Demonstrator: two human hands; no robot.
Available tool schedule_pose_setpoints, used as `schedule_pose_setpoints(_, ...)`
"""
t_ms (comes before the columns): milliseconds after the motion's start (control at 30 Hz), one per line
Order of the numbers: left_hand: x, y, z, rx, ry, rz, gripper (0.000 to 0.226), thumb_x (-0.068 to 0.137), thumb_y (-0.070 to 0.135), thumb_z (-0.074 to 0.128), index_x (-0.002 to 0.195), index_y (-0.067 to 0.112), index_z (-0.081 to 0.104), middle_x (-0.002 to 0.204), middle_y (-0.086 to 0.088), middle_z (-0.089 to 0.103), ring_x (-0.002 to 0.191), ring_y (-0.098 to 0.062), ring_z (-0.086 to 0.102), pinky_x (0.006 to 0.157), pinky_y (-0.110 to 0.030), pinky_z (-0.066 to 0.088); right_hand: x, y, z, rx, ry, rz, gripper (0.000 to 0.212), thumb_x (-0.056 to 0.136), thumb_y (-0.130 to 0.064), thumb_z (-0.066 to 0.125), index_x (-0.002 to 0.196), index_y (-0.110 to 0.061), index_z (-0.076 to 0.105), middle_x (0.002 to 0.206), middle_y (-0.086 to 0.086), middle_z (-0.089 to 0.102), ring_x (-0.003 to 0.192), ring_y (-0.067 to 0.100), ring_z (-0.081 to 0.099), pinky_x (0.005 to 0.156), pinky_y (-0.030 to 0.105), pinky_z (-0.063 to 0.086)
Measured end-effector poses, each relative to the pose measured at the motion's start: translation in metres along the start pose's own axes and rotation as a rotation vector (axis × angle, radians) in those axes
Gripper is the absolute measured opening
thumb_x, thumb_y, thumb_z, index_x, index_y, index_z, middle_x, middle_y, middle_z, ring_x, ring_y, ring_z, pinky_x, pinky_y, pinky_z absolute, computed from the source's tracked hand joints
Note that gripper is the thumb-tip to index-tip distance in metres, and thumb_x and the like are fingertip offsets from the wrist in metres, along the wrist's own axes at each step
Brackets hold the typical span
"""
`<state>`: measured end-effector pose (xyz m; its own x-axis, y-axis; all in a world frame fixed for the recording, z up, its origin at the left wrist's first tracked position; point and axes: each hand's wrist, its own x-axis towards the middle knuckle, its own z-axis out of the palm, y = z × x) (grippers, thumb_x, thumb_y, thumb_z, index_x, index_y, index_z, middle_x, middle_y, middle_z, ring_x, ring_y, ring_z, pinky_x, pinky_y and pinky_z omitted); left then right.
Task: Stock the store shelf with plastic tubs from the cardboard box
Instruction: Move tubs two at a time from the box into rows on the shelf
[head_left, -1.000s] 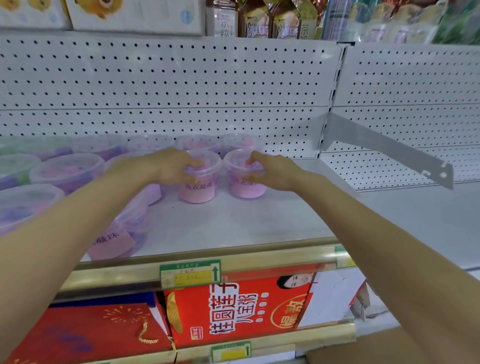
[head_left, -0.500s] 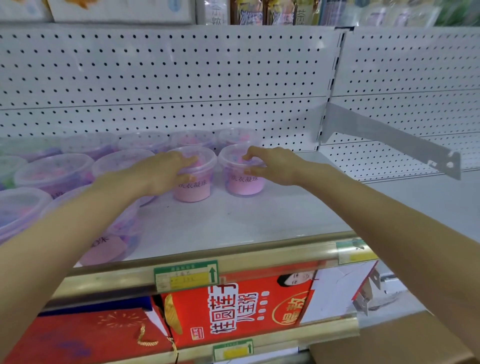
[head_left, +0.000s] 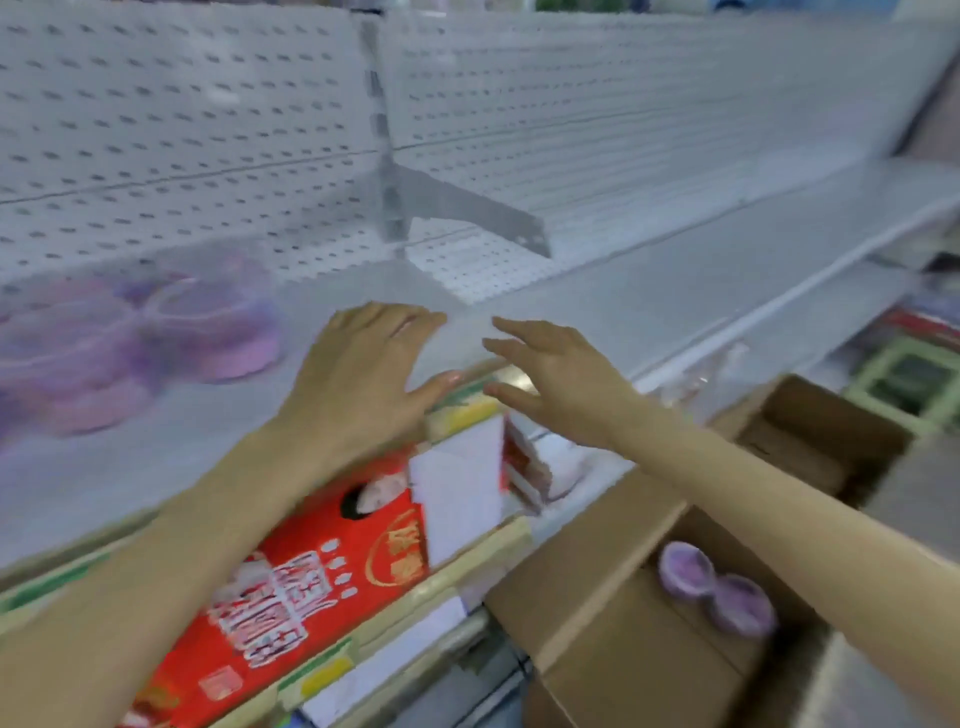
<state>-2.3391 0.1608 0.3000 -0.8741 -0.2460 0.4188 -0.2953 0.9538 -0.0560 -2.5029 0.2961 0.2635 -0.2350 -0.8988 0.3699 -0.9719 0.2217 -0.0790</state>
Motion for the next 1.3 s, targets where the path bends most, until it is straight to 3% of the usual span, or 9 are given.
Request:
schedule_pose_setpoints(200, 0.016, 0.128, 0.098, -0.262, -0.168, 0.178, 0.053, 0.079, 0.054, 0.042, 0.111, 0.018, 0.063, 0.105, -0.002, 0.069, 0.094, -0.025, 0.066, 0.082, -0.032, 0.047, -0.161, 0.082, 0.030, 0.013, -0.184, 0.466, 0.068, 0.083, -0.059, 0.026, 0.125, -0.016, 0.058, 0.136, 0.006, 0.053, 0.121, 0.029, 0.052, 0.099, 0.042, 0.042)
schedule_pose_setpoints(333, 0.013, 0.193, 0.168, -0.373, -0.334, 0.177, 0.057, 0.084, 0.058, 0.036, 0.117, 0.019, 0.060, 0.109, 0.000, 0.068, 0.096, -0.025, 0.065, 0.077, -0.033, 0.054, -0.251, 0.129, 0.059, 0.188, -0.275, 0.828, 0.048, 0.094, -0.050, 0.039, 0.132, -0.023, 0.049, 0.140, -0.001, 0.046, 0.125, 0.021, 0.044, 0.104, 0.038, 0.036)
schedule_pose_setpoints(467, 0.006, 0.242, 0.244, -0.480, -0.547, 0.007, 0.055, 0.090, 0.057, 0.038, 0.138, 0.030, 0.038, 0.137, 0.008, 0.049, 0.123, -0.016, 0.048, 0.095, -0.035, 0.043, -0.313, 0.168, 0.101, 0.541, -0.216, 1.199, 0.041, 0.093, -0.048, 0.044, 0.115, -0.018, 0.061, 0.110, -0.001, 0.063, 0.104, 0.018, 0.057, 0.093, 0.035, 0.043)
schedule_pose_setpoints(667, -0.002, 0.280, 0.333, -0.578, -0.814, -0.255, 0.054, 0.088, 0.057, 0.040, 0.135, 0.031, 0.040, 0.126, 0.008, 0.056, 0.112, -0.014, 0.055, 0.092, -0.037, 0.046, -0.368, 0.226, 0.187, 0.914, -0.248, 1.543, 0.055, 0.089, -0.054, 0.046, 0.128, -0.016, 0.054, 0.123, -0.002, 0.060, 0.112, 0.016, 0.054, 0.097, 0.030, 0.040)
schedule_pose_setpoints(833, 0.002, 0.320, 0.418, -0.690, -0.938, -0.535, 0.050, 0.088, 0.051, 0.049, 0.128, 0.022, 0.049, 0.111, 0.001, 0.064, 0.099, -0.018, 0.060, 0.088, -0.036, 0.046, -0.393, 0.278, 0.255, 1.191, -0.173, 1.828, 0.051, 0.089, -0.046, 0.053, 0.127, -0.011, 0.052, 0.110, 0.001, 0.061, 0.103, 0.018, 0.059, 0.098, 0.039, 0.047)
schedule_pose_setpoints(933, -0.011, 0.347, 0.483, -0.760, -0.988, -0.738, 0.061, 0.079, 0.066, 0.046, 0.123, 0.024, 0.051, 0.105, -0.001, 0.068, 0.096, -0.020, 0.063, 0.093, -0.043, 0.046, -0.412, 0.307, 0.297, 1.424, -0.119, 1.981, 0.050, 0.090, -0.041, 0.057, 0.129, -0.011, 0.045, 0.114, 0.009, 0.059, 0.103, 0.022, 0.060, 0.095, 0.038, 0.049)
schedule_pose_setpoints(1100, -0.023, 0.401, 0.569, -0.981, -1.035, -1.086, 0.047, 0.094, 0.035, 0.047, 0.134, 0.011, 0.038, 0.112, -0.011, 0.057, 0.093, -0.023, 0.057, 0.094, -0.039, 0.044, -0.436, 0.349, 0.376, 1.633, 0.077, 2.149, 0.063, 0.091, -0.036, 0.058, 0.141, -0.007, 0.033, 0.129, 0.017, 0.053, 0.098, 0.023, 0.059, 0.084, 0.034, 0.050)
schedule_pose_setpoints(1167, -0.022, 0.415, 0.597, -1.048, -0.999, -1.191, 0.047, 0.095, 0.032, 0.048, 0.135, 0.010, 0.037, 0.116, -0.017, 0.057, 0.092, -0.024, 0.058, 0.082, -0.034, 0.047, -0.444, 0.361, 0.405, 1.648, 0.186, 2.226, 0.065, 0.090, -0.034, 0.060, 0.142, -0.008, 0.032, 0.124, 0.015, 0.056, 0.098, 0.023, 0.060, 0.082, 0.034, 0.051)
schedule_pose_setpoints(1300, -0.020, 0.431, 0.648, -1.173, -0.927, -1.361, 0.062, 0.093, 0.039, 0.048, 0.145, 0.021, 0.018, 0.108, -0.010, 0.062, 0.095, -0.022, 0.063, 0.087, -0.037, 0.050, -0.454, 0.377, 0.449, 1.660, 0.355, 2.318, 0.060, 0.088, -0.032, 0.063, 0.138, -0.013, 0.037, 0.116, 0.013, 0.058, 0.099, 0.023, 0.061, 0.080, 0.036, 0.053)
